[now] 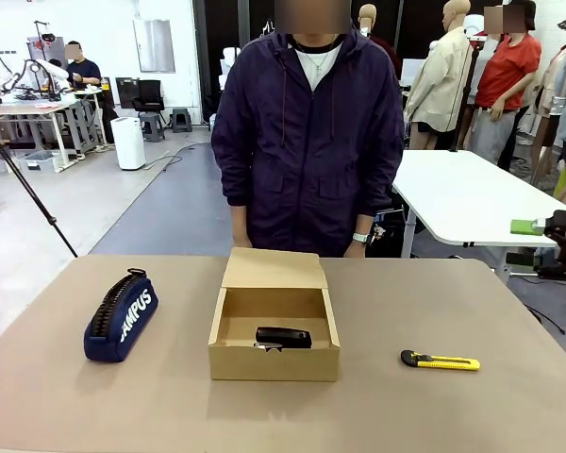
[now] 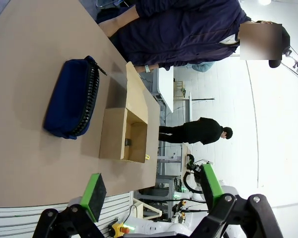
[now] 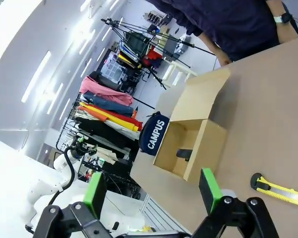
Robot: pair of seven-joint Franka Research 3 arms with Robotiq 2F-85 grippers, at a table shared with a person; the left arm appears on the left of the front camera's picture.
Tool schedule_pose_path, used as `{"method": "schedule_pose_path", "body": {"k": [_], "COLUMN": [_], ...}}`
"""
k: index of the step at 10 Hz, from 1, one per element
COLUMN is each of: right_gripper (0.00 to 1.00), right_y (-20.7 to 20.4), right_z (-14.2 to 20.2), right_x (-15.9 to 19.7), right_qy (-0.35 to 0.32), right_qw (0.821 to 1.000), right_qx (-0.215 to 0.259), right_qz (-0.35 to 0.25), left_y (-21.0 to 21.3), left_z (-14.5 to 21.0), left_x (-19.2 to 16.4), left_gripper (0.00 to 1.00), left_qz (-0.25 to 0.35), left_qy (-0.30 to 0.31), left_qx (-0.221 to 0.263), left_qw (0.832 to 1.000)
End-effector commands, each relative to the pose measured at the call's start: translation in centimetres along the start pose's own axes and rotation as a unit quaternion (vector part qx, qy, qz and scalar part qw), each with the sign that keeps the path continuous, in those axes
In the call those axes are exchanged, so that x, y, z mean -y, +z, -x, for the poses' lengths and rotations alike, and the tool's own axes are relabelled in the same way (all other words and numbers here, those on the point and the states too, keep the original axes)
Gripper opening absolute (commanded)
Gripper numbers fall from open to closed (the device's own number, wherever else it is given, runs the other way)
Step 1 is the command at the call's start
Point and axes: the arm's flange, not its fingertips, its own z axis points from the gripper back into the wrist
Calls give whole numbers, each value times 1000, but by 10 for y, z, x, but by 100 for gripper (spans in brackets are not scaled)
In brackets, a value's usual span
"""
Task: Pack the items into the box.
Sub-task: Pick up the item indicated by the person and place it inside the Mailer Box.
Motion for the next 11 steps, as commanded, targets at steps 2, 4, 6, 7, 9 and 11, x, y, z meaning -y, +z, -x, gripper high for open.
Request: {"method": "schedule_pose_path", "body": {"k": [2,4,6,7,9,11], "right_gripper": [100,100,100,100,100,100], "right_y": [-1,-1,-1,-1,-1,-1], "right_z": [-3,-3,-3,-3,-3,-3], "right_x": [-8,-8,-8,-8,-8,-8], "right_qy": [-10,-10,-10,-10,-10,-10], "right_qw": [1000,1000,1000,1000,1000,1000], "right_qx": [8,8,8,8,8,8], "right_qz": [-8,-8,-8,-8,-8,-8], "left_y": [0,0,0,0,0,0], "left_z": [0,0,0,0,0,0], "left_x": [1,1,1,1,1,1], "left_gripper": [100,100,100,100,100,100], "left_qz": [12,12,12,12,12,12], "left_qy": [-8,-8,-8,-8,-8,-8], "left_qx": [2,2,2,2,2,2], "left_qw": [1000,1000,1000,1000,1000,1000]}}
